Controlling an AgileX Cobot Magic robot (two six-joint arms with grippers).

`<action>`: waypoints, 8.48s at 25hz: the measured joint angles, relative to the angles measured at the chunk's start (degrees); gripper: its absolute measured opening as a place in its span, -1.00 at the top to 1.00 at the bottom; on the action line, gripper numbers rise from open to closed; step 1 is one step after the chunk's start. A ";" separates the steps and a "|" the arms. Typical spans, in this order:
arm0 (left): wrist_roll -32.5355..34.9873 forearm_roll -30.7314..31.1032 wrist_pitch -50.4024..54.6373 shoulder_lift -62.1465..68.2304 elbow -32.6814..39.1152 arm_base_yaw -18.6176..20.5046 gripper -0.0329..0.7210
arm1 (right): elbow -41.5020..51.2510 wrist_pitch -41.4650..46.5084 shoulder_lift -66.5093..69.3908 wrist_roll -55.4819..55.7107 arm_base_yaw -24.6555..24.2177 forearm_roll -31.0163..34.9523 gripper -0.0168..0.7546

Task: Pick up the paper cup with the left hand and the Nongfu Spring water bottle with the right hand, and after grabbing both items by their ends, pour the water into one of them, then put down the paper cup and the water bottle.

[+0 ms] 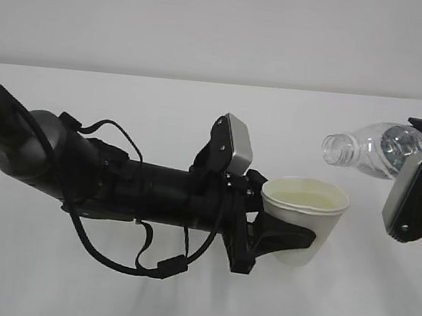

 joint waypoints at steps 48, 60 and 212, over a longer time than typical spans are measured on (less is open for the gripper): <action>0.00 -9.89 -0.10 0.00 0.00 0.00 -0.10 | 0.00 -15.99 1.12 71.08 0.00 0.14 -0.09; 0.00 -10.47 -0.12 0.00 0.00 0.00 -0.10 | -0.42 -25.22 12.07 78.85 0.00 1.58 -0.09; 0.00 -10.54 -0.12 0.00 0.00 10.39 -0.10 | 1.22 -26.65 27.10 81.45 0.00 0.50 -0.57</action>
